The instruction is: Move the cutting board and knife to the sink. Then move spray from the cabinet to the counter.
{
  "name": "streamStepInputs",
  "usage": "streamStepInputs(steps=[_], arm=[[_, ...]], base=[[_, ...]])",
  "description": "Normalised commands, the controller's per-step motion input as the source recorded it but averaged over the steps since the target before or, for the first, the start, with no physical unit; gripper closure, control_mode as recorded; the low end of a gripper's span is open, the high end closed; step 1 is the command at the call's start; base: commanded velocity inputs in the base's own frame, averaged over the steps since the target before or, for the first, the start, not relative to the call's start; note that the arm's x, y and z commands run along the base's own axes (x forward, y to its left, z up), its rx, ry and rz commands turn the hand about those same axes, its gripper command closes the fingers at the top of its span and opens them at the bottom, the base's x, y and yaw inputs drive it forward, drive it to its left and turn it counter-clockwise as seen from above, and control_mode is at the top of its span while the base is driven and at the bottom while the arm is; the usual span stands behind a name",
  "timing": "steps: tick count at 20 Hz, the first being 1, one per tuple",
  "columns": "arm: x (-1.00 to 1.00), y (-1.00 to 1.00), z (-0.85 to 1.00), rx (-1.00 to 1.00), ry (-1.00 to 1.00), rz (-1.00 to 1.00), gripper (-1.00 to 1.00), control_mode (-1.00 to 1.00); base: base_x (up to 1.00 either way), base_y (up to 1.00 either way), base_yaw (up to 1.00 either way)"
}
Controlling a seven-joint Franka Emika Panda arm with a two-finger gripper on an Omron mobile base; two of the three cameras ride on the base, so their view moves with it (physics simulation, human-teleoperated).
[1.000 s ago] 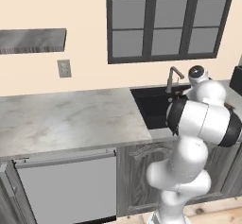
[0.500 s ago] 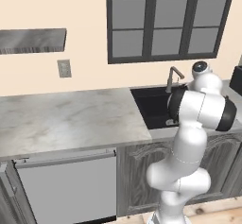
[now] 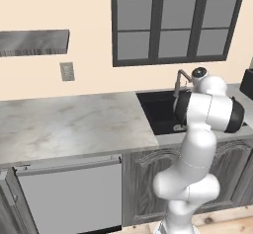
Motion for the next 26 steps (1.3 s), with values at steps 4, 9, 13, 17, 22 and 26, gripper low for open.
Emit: streamStepInputs(steps=[4, 9, 13, 17, 22, 26], arm=[[0.63, 0.55, -0.27, 0.00, 0.00, 0.10, 1.00, -1.00], [0.70, 0.36, -0.21, 0.00, 0.15, 0.11, 1.00, -1.00], [0.68, 0.15, -0.42, 0.00, 0.25, 0.10, 1.00, -1.00], [0.79, 0.00, -0.44, 0.00, 0.26, 0.08, 1.00, -1.00], [0.71, -0.01, -0.53, 0.00, 0.15, 0.06, 1.00, -1.00], [0.25, 0.00, -0.54, 0.00, 0.00, 0.05, 1.00, -1.00]], base=[[0.00, 0.00, 0.00], [0.00, 0.00, 0.00], [0.00, 0.00, 0.00], [0.00, 0.00, 0.00], [0.00, 0.00, 0.00], [0.00, 0.00, 0.00]])
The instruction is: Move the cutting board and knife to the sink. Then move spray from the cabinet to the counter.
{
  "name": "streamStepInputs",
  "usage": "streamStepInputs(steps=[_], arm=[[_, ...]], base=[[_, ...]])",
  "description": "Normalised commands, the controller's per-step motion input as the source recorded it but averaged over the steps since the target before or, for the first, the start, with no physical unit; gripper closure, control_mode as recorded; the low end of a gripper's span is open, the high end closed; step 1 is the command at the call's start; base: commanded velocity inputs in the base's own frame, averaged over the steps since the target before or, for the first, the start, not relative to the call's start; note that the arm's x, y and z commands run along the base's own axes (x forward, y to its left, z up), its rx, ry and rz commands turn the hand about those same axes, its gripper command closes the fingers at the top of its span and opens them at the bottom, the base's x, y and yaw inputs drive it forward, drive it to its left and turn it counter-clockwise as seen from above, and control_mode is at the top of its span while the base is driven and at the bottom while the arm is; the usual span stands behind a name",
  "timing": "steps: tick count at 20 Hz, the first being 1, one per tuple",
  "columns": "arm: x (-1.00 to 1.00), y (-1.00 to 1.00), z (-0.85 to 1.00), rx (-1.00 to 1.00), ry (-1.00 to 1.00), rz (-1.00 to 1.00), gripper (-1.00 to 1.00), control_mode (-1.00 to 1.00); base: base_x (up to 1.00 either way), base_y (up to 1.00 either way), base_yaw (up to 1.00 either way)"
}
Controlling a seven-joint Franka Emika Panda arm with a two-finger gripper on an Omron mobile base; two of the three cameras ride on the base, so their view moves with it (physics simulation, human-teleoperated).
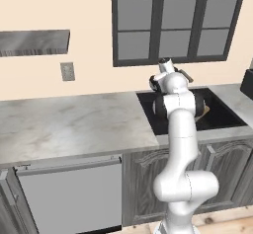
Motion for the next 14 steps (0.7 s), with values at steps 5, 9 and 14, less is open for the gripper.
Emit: streamStepInputs(steps=[5, 9, 14], arm=[[-0.23, -0.04, -0.54, 0.00, -0.11, -0.01, 1.00, -1.00], [-0.20, -0.01, -0.33, 0.01, -0.16, -0.05, 1.00, -1.00], [0.00, 0.00, -0.14, 0.02, -0.13, -0.02, 1.00, -1.00]], base=[[0.00, 0.00, 0.00], [0.00, 0.00, 0.00], [0.00, 0.00, 0.00]])
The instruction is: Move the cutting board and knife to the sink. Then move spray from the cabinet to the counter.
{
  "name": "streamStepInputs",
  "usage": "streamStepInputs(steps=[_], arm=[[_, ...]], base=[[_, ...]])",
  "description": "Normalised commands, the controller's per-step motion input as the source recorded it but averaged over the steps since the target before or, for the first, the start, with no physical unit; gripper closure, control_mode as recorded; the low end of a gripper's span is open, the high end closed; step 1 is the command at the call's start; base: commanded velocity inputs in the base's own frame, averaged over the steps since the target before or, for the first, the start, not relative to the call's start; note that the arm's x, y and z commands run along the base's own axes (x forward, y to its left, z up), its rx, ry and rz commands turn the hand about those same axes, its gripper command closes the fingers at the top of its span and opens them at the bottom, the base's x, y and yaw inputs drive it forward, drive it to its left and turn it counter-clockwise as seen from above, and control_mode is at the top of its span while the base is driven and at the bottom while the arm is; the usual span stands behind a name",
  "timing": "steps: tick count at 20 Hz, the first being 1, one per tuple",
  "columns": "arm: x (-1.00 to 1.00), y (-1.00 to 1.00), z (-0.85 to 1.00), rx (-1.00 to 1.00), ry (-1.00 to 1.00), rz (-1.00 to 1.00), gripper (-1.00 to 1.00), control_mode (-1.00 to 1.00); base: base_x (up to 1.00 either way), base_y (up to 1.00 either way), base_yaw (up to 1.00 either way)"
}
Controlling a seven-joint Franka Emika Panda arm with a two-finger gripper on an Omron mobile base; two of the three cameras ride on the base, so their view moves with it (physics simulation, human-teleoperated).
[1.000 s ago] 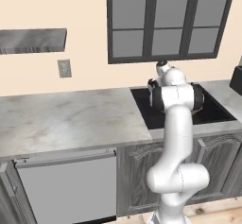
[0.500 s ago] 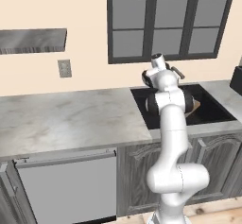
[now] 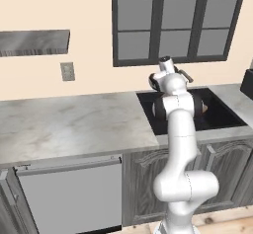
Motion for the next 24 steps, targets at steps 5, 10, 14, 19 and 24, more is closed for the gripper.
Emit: streamStepInputs(steps=[5, 10, 14, 19, 24], arm=[[0.00, 0.03, -0.19, 0.03, -0.06, -0.01, 1.00, -1.00], [0.00, 0.09, -0.48, 0.05, 0.10, 0.00, 1.00, -1.00], [0.00, 0.04, -0.56, 0.08, 0.13, 0.00, 1.00, -1.00], [0.08, 0.11, -0.08, 0.00, 0.11, 0.00, -1.00, -1.00], [0.00, 0.00, 0.00, 0.00, 0.08, 0.00, -1.00, -1.00]], base=[[0.00, 0.00, 0.00], [0.00, 0.00, 0.00], [0.00, 0.00, 0.00], [0.00, 0.00, 0.00], [0.00, 0.00, 0.00]])
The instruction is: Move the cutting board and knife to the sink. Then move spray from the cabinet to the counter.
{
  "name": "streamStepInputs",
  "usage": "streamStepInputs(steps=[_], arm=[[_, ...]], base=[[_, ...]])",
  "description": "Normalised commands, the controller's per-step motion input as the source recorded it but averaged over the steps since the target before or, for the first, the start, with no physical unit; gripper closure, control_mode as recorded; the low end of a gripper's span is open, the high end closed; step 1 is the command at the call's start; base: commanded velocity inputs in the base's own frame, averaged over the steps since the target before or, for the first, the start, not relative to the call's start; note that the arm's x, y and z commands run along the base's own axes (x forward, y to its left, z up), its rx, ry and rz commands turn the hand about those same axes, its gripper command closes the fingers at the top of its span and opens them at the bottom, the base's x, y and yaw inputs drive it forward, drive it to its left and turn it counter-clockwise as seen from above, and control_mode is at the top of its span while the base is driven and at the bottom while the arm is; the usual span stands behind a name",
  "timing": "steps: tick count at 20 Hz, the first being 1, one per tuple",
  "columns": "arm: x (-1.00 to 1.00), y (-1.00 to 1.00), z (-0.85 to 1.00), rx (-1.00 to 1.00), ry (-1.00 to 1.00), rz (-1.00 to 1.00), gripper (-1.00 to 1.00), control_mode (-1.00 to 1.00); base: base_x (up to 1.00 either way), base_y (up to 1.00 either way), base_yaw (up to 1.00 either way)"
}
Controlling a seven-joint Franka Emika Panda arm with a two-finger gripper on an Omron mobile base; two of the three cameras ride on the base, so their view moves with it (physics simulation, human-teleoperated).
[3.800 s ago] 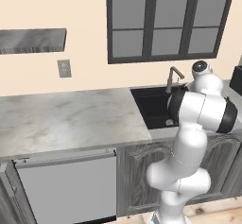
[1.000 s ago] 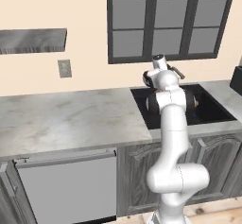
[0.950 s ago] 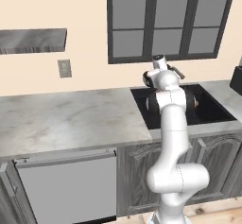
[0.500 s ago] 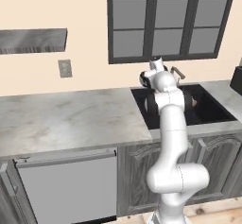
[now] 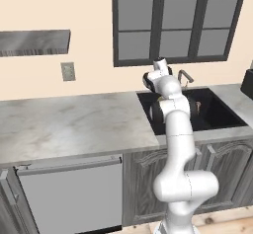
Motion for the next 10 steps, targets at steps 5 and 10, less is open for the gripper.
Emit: streamStepInputs(steps=[5, 10], arm=[[0.00, 0.00, 0.00, 0.00, 0.02, 0.00, -1.00, -1.00], [-0.01, 0.00, 0.00, 0.00, 0.00, 0.00, -1.00, -1.00]], base=[[0.00, 0.00, 0.00], [0.00, 0.00, 0.00]])
